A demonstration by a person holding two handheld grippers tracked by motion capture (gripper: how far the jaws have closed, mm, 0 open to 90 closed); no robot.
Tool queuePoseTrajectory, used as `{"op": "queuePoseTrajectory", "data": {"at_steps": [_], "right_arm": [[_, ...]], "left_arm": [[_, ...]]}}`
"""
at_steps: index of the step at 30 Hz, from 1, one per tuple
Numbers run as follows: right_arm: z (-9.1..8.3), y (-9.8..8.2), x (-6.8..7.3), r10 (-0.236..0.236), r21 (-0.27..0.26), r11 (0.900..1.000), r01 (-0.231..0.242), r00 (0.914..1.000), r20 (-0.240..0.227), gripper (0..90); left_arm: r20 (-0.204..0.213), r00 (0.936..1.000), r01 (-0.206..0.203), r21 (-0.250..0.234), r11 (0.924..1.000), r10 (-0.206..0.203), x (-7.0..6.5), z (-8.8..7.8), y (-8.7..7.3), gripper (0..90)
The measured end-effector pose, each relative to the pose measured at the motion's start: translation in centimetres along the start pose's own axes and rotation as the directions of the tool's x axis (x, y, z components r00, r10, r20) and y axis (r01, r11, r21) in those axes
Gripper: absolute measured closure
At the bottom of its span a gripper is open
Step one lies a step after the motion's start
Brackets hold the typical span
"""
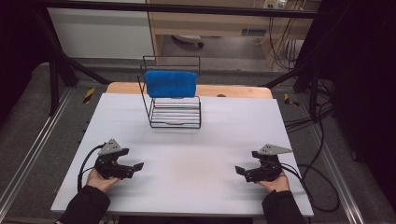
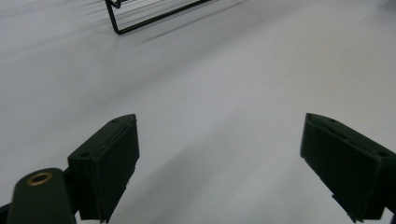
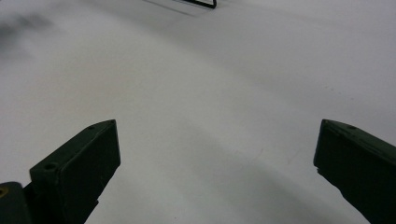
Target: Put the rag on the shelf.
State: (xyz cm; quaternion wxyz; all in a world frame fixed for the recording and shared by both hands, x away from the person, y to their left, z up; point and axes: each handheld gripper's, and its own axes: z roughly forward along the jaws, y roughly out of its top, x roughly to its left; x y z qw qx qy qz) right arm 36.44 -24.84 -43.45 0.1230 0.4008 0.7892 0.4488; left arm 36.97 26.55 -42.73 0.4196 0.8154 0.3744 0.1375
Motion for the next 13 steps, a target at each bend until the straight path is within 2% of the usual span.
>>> {"op": "queuePoseTrajectory", "data": {"at_steps": [7, 13], "right_arm": [[-0.29, -0.11, -0.14, 0.003, -0.016, 1.0, -0.003, 0.9999, 0.011, 1.1], [-0.21, -0.19, -0.08, -0.007, -0.005, 1.0, 0.007, 0.9999, 0.012, 1.0]], "left_arm": [[0.002, 0.9999, -0.013, 0.026, 0.9996, 0.013, -0.01, 0.36, -0.61, 12.1], [0.011, 0.9999, -0.005, 0.021, 0.9998, 0.005, -0.07, 0.33, -0.66, 12.1]]}}
